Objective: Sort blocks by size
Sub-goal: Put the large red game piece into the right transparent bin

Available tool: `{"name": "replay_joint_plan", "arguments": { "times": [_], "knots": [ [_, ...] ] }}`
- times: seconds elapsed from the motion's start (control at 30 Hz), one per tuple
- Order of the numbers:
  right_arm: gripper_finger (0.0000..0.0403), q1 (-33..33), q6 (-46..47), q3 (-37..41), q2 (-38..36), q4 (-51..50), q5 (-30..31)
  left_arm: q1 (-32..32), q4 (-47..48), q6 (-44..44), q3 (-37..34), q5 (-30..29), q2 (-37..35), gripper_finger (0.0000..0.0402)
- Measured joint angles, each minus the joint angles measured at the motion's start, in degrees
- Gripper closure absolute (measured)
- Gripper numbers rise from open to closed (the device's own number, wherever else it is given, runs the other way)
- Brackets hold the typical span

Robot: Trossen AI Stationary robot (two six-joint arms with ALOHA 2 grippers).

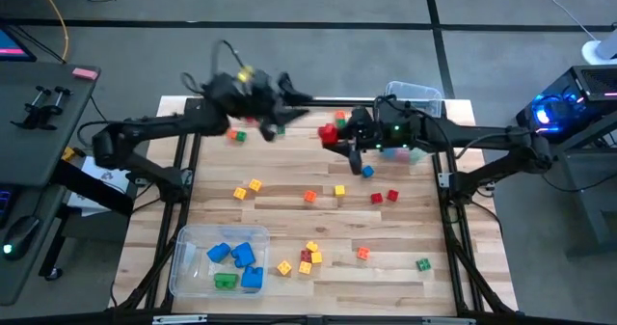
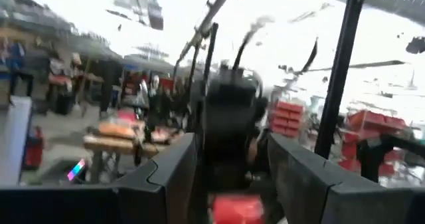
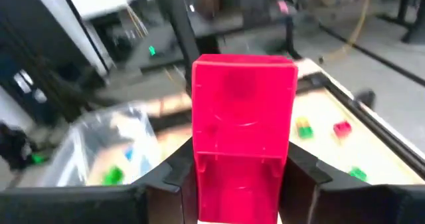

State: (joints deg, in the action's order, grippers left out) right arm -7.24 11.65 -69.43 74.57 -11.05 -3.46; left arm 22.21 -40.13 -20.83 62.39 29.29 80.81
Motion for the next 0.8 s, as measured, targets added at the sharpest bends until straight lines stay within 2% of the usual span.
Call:
{"name": "replay_joint_plan", "arguments": {
  "times": [0.1, 0.2, 0.27, 0.33, 0.43, 0.63, 0.8],
  "knots": [
    [0.0269, -1.44, -1.35, 0.00, -3.22, -9.65, 4.46, 4.47, 7.53, 0.79, 0.02, 2.26, -5.59, 0.0226],
    [0.0269, -3.84, -1.88, 0.00, -6.38, -20.61, 10.39, 8.38, 21.23, 5.46, 0.00, 2.28, -10.45, 0.0226],
    [0.0269, -6.20, -1.63, 0.24, -8.10, -28.26, 14.75, 10.01, 29.46, 8.27, -0.24, 2.17, -12.86, 0.0226],
    [0.0269, -9.31, -1.15, 1.56, -9.69, -33.60, 18.43, 10.31, 32.89, 8.76, -2.65, 2.17, -14.75, 0.0226],
    [0.0267, -15.40, 1.20, 5.66, -11.92, -37.81, 20.09, 8.85, 30.30, 5.05, -9.48, 2.13, -16.49, 0.0226],
    [0.0268, -27.85, 10.25, 18.30, -15.57, -37.66, 20.04, 3.05, 9.76, -10.98, -25.76, -3.24, -17.35, 0.0225],
    [0.0259, -32.68, 18.08, 22.96, -16.15, -34.90, 17.48, 0.07, 0.95, -18.59, -31.94, -6.64, -17.68, 0.0225]
  ]
}}
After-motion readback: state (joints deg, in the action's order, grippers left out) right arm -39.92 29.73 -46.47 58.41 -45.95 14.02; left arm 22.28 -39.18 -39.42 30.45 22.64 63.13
